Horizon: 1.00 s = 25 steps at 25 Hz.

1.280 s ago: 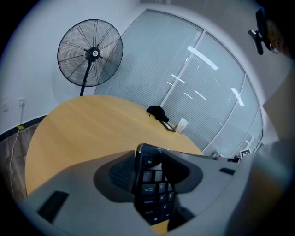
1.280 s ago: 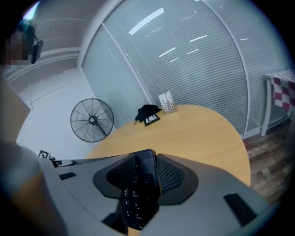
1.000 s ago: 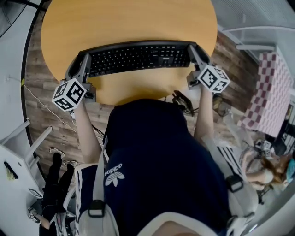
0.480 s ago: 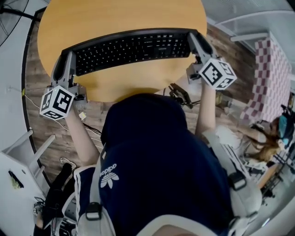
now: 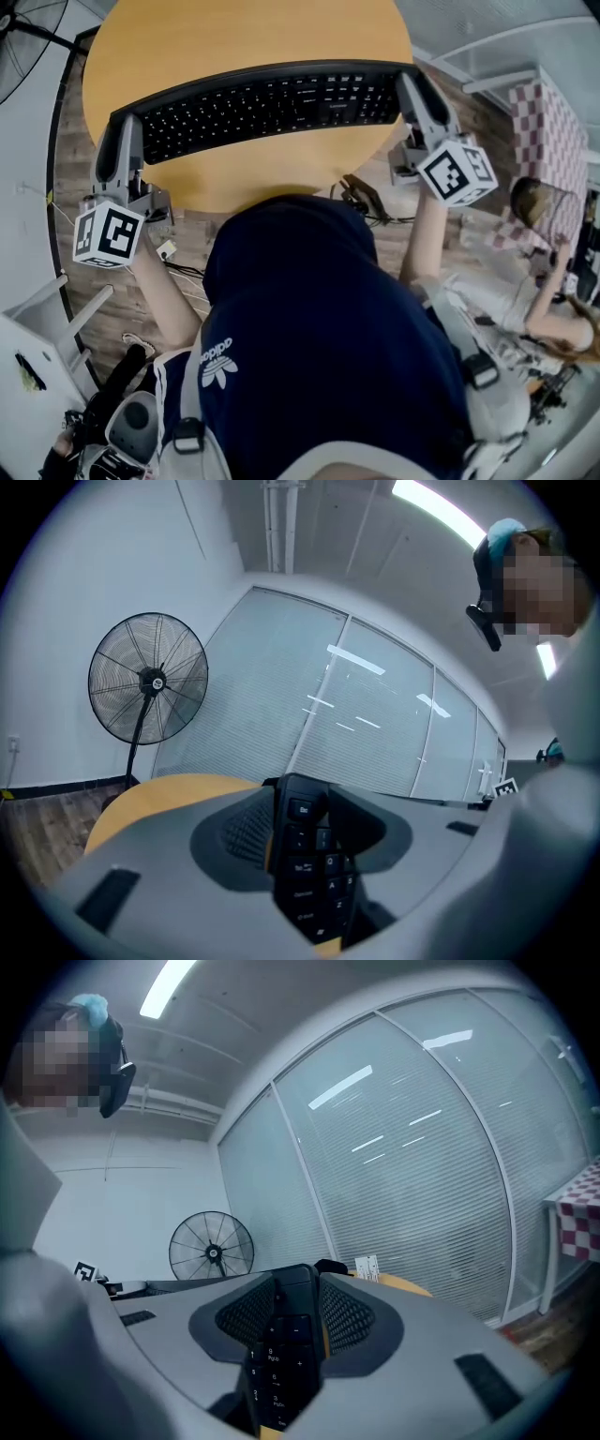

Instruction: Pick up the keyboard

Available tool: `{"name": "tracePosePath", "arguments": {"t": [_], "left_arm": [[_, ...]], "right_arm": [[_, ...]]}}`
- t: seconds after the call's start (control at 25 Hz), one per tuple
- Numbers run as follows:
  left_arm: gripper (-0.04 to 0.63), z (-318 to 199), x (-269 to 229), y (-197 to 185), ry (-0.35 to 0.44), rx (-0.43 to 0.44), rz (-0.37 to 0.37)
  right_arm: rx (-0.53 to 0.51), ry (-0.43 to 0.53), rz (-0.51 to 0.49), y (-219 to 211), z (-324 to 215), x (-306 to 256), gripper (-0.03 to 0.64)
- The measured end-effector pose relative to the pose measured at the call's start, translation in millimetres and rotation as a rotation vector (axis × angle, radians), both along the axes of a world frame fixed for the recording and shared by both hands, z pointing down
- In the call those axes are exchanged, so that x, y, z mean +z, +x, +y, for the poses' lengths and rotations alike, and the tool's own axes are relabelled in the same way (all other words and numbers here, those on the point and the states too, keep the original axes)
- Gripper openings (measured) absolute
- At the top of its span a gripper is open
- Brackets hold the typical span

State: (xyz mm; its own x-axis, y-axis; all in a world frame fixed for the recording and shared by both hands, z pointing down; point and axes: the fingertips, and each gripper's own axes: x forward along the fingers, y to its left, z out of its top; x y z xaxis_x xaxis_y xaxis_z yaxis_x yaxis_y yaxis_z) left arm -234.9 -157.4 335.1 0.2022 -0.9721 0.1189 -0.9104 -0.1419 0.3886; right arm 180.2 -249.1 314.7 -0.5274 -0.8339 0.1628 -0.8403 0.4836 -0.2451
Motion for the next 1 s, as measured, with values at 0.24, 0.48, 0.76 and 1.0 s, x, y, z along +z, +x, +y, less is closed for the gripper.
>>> {"name": "tracePosePath", "arguments": {"t": [0.24,0.48,0.76,1.0], "left_arm": [[0.173,10.6,-28.9,-4.8,0.043,-0.040,-0.012],[0.173,11.6,-36.9,-6.1,0.063,-0.064,-0.022],[0.173,72.1,-48.1,4.1,0.124,-0.103,-0.031],[0.173,79.5,-46.4,5.2,0.105,-0.108,-0.024]], "right_arm": [[-0.008,0.036,-0.005,-6.3,5.0,-25.8,0.137],[-0.005,0.030,-0.037,-5.9,3.5,-22.1,0.137],[-0.033,0.085,-0.067,3.9,54.5,-27.7,0.137],[-0.051,0.067,-0.065,4.4,58.9,-24.7,0.137]]}}
